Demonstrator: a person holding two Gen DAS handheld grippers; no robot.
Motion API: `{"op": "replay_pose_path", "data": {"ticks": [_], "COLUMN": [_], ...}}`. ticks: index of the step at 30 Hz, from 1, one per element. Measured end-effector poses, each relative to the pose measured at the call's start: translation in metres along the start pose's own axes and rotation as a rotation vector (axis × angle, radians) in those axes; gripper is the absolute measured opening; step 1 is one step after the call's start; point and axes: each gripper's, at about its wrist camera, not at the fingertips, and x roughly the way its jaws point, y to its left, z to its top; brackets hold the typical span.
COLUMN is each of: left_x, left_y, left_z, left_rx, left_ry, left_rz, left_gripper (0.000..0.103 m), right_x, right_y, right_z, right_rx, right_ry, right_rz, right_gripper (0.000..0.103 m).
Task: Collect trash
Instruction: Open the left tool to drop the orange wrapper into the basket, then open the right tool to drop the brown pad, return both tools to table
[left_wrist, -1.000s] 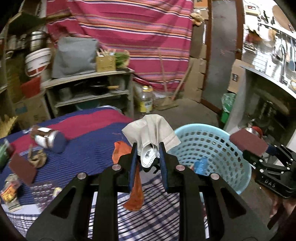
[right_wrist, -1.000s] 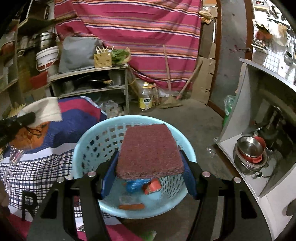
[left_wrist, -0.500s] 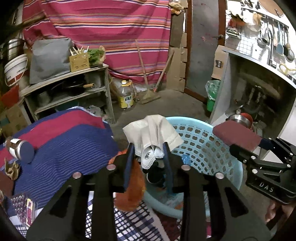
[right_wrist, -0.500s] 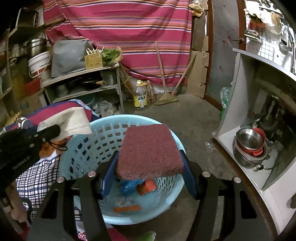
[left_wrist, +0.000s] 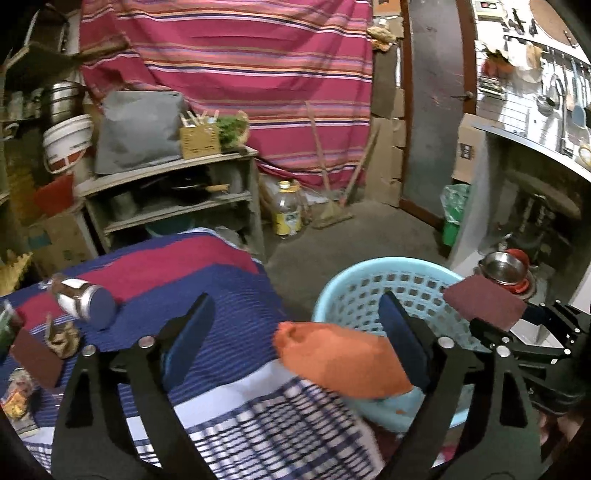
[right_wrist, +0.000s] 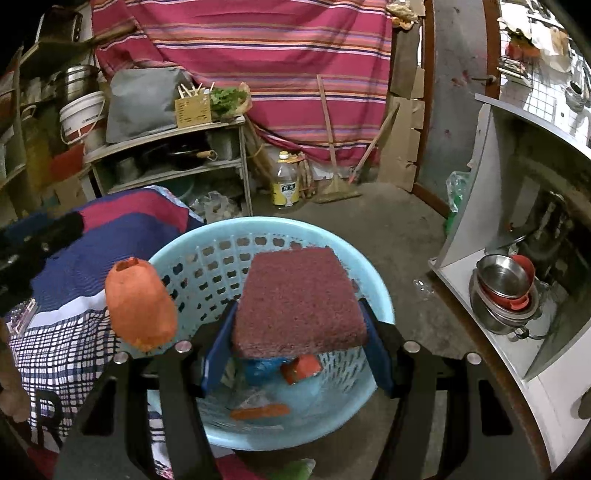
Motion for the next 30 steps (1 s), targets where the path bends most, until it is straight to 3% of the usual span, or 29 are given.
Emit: {"op": "replay_pose_path", "data": {"ticks": [3,17,19,21,30], "left_x": [-0.011,-0.033,-0.035,-0.037,-0.058], "left_y": [0.017,0.092,0.1,0.109,0.154], "left_z": [0.0,-0.017,-0.021,-0.025,-0.041], "left_rx": [-0.016,-0.089,-0.096,-0.106,-0.165], "left_ry": [-0.022,-0.01,-0.004,0.002,0.012], "left_rz": [0.048,0.142,0.157,0.168,0.221], "left_gripper": [0.096,0.096,0.096,0.096,0.096], "right_x": [0.003,0.012,0.012,0.011,0.001], "right_y": [0.009,0.033,0.036,0.038,0.064], "right_z": [0.002,0.008,0.007,0.007,0.01], "right_rx": [-0.009,-0.027,-0.027,-0.019,-0.043], "right_ry": [0.001,0.015,0.02,0.015,0.009], "right_rz": [0.004,-0.01,-0.011,-0.008,0.0], "right_gripper": [0.063,0.063,0.066,0.076,0.076]}}
